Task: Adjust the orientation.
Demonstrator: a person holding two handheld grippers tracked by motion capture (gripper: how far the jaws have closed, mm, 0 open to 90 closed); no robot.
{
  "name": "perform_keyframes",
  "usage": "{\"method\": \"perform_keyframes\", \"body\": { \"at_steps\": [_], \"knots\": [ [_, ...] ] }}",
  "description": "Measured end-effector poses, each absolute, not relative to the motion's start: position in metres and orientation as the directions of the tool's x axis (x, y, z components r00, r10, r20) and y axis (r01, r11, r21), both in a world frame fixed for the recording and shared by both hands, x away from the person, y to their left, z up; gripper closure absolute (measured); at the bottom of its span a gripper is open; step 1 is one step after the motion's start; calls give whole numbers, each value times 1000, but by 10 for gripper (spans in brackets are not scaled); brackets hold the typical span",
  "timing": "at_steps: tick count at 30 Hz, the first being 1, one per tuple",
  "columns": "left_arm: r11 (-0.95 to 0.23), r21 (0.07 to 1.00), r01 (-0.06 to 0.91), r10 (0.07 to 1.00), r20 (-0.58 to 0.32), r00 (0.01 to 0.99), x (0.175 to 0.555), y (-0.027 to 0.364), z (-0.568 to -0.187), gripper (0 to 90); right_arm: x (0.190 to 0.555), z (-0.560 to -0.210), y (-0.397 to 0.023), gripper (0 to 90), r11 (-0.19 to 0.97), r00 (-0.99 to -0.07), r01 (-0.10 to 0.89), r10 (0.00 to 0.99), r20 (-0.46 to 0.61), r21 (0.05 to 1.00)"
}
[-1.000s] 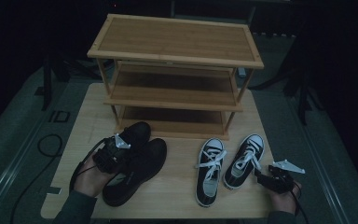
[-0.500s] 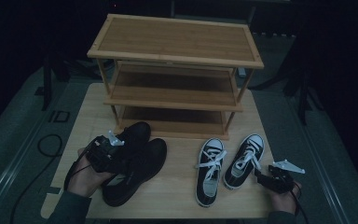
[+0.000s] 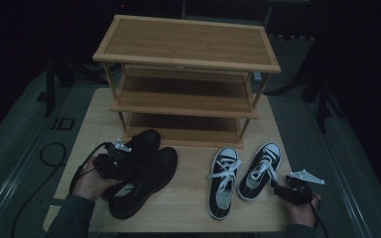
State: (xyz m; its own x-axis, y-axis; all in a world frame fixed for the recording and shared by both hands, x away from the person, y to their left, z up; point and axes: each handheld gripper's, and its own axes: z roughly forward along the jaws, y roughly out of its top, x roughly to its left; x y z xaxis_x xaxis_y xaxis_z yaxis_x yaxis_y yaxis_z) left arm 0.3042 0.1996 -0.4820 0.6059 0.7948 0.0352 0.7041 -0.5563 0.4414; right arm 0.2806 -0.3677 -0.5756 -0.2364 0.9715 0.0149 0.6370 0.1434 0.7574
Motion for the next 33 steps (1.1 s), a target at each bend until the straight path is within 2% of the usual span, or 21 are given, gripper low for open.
{"method": "perform_keyframes", "body": {
  "at_steps": [5, 21, 25, 33],
  "knots": [
    [-566, 414, 713, 795, 45, 604, 306, 198, -480, 808, 281, -576, -368, 338, 143, -236, 637, 972, 15, 757],
    [-545, 476, 691, 800, 48, 598, 301, 198, -475, 858, 281, -576, -368, 338, 142, -236, 638, 972, 16, 757],
    [-556, 485, 675, 799, 89, 595, 299, 193, -472, 862, 281, -576, -368, 338, 142, -236, 638, 972, 17, 757],
    [-554, 510, 658, 790, 74, 608, 299, 191, -462, 862, 281, -576, -368, 338, 142, -236, 637, 972, 16, 757]
  ]
}}
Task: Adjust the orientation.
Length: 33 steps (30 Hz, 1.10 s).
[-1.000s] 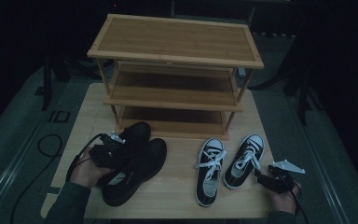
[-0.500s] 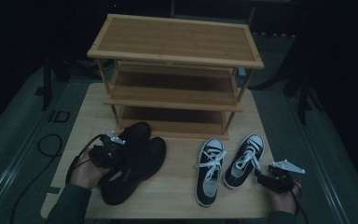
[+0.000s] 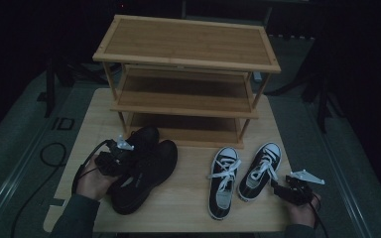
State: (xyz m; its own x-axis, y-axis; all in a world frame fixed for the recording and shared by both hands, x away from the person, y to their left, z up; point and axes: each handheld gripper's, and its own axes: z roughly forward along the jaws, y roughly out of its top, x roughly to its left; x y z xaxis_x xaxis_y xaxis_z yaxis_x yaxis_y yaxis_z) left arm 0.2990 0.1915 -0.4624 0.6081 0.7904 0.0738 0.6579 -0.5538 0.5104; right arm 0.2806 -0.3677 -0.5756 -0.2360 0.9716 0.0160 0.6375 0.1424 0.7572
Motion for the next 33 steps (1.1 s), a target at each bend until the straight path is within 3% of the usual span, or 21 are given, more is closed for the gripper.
{"method": "perform_keyframes", "body": {
  "at_steps": [33],
  "knots": [
    [-539, 538, 648, 802, 92, 591, 328, 157, -454, 861, 281, -576, -368, 337, 144, -239, 637, 971, 16, 758]
  ]
}}
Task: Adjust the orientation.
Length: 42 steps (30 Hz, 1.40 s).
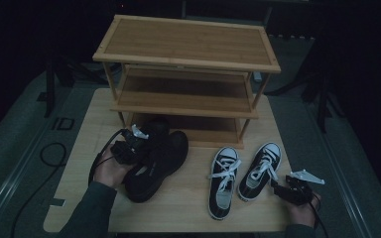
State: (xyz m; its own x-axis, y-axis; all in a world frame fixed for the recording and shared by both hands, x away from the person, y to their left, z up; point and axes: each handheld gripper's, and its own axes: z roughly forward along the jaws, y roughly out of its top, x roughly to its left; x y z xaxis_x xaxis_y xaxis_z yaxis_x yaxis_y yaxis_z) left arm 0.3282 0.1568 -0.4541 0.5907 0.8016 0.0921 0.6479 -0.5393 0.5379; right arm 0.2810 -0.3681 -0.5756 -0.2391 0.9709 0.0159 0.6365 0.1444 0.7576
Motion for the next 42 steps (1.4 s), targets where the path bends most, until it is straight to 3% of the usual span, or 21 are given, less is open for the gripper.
{"method": "perform_keyframes", "body": {
  "at_steps": [42],
  "knots": [
    [-495, 550, 673, 843, 115, 526, 380, 116, -471, 860, 281, -576, -368, 336, 145, -241, 638, 970, 17, 757]
  ]
}}
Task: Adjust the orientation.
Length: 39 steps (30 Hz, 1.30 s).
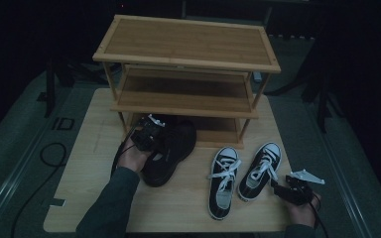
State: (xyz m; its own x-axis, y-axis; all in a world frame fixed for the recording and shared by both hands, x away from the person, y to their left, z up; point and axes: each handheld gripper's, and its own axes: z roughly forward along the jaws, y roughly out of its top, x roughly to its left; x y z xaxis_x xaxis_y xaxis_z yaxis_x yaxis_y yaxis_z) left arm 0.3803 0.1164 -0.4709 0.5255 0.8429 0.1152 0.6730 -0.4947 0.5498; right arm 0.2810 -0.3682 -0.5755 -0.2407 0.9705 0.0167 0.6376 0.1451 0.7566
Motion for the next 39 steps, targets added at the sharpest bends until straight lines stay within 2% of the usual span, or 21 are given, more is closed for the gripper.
{"method": "perform_keyframes", "body": {
  "at_steps": [16, 39],
  "knots": [
    [-456, 573, 682, 870, 127, 476, 398, 106, -476, 859, 281, -576, -368, 336, 146, -241, 638, 970, 17, 757],
    [-410, 594, 693, 906, 180, 382, 417, 71, -479, 854, 281, -576, -368, 335, 146, -242, 637, 970, 17, 756]
  ]
}}
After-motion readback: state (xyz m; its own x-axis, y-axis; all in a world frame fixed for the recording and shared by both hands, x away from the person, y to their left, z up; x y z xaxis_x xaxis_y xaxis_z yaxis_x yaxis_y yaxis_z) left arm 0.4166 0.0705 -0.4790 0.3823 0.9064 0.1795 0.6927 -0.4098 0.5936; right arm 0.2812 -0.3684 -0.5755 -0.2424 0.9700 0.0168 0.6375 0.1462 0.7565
